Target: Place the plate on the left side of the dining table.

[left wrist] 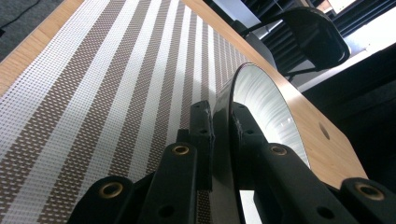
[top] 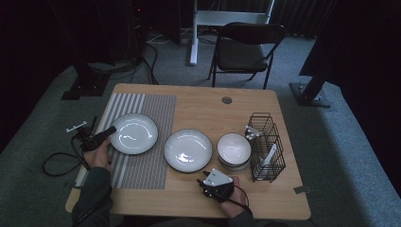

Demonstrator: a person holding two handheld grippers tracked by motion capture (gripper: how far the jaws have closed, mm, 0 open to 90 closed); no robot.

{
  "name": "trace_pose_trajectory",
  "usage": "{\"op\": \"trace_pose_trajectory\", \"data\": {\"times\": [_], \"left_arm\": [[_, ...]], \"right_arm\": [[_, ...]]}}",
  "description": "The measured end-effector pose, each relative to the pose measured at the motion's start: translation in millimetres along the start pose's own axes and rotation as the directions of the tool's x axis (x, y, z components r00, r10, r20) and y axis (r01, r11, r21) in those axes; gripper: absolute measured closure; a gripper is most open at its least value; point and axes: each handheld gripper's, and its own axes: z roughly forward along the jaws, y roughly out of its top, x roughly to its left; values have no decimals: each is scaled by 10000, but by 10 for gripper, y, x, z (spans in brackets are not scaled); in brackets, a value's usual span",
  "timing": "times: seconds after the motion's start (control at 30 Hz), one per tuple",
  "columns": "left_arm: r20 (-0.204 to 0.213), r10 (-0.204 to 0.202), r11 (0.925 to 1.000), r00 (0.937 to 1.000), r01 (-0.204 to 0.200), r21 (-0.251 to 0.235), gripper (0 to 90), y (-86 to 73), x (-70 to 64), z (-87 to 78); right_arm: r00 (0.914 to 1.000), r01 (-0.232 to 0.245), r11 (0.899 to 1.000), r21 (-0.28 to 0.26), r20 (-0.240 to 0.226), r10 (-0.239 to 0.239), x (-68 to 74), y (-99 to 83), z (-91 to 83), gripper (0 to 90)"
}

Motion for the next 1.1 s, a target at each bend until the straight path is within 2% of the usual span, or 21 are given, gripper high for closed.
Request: {"op": "trace_pose_trajectory", "data": {"times": [0.33,0.67,0.97,1.1], "left_arm": [[-40,-148,9997,9999,149,181,825,-20,44,51],[-198,-22,9997,9998,27,248,828,-28,71,68],[-578,126,9986,9982,-96,524,838,-45,119,103],[-819,318,9975,9961,-264,660,841,-56,129,121]], "right_arm": [[10000,-17,10000,11,-8,17,1,2,3,604],[10000,-13,10000,39,8,13,5,2,2,602],[9999,146,9998,111,42,-146,24,6,10,596],[9998,212,9997,146,12,-212,24,6,11,593]]}}
